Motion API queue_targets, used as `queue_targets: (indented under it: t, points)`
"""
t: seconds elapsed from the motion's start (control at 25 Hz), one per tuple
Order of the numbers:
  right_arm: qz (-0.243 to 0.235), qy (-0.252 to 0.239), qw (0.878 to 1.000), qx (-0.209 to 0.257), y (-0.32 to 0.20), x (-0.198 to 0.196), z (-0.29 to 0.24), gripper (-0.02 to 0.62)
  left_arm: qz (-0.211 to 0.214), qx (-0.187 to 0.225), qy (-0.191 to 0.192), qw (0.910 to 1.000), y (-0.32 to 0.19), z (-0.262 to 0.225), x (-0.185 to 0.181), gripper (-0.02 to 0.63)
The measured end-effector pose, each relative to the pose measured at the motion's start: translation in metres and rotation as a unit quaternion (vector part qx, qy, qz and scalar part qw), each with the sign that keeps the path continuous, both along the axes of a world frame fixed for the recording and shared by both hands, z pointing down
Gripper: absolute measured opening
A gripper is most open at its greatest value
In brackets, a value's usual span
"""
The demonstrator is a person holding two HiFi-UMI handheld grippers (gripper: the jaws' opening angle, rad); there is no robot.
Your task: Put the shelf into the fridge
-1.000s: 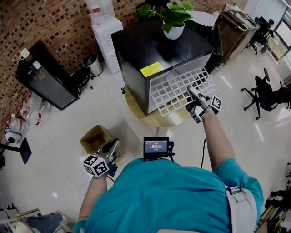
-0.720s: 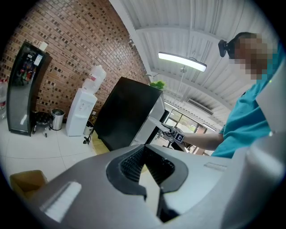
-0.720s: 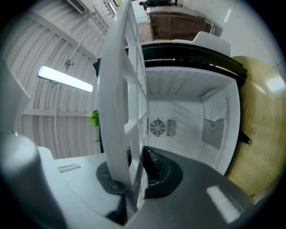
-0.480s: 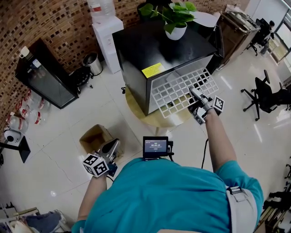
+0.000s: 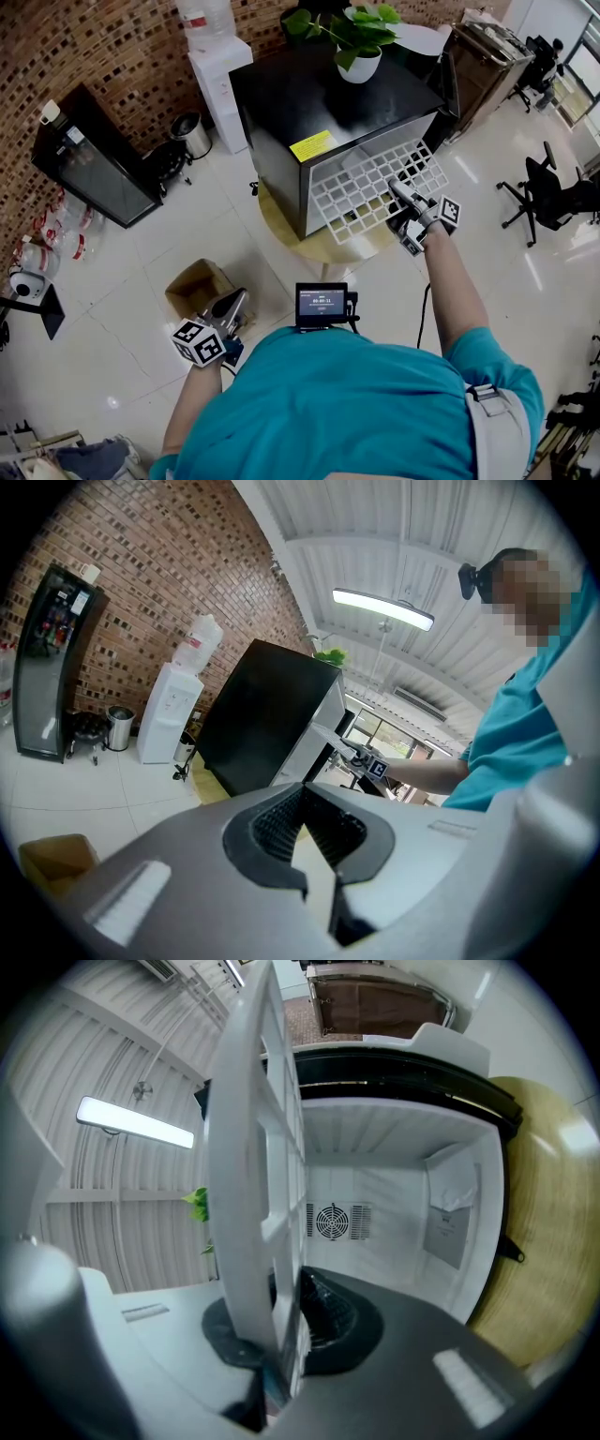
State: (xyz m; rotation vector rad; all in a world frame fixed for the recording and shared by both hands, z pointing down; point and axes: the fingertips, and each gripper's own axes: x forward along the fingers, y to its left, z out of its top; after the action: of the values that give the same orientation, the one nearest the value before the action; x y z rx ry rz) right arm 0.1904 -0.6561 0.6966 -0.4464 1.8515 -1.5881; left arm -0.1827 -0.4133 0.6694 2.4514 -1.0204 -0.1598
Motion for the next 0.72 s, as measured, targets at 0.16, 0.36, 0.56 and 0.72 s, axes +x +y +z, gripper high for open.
queue_targets:
  t: [0.16, 0.36, 0.56, 0.72]
  points:
    - [0.002, -0.005, 1.000, -0.003, -0.002, -0.001, 0.001, 0.028, 0.000, -0.005, 0.001, 1.0000, 0.000, 0.002, 0.003, 0.002]
    - [0.000, -0.005, 1.000, -0.015, 0.000, -0.001, 0.009, 0.026, 0.002, -0.009, 0.002, 1.0000, 0.002, 0.000, 0.009, 0.002]
    - [-0.006, 0.007, 1.000, -0.010, 0.002, -0.001, 0.003, 0.025, 0.004, 0.002, -0.003, 1.0000, 0.002, 0.000, 0.004, 0.002]
    - [-0.014, 0.007, 1.000, 0.001, 0.003, 0.000, -0.003, 0.025, 0.002, -0.001, -0.002, 1.0000, 0.002, 0.003, 0.003, 0.002]
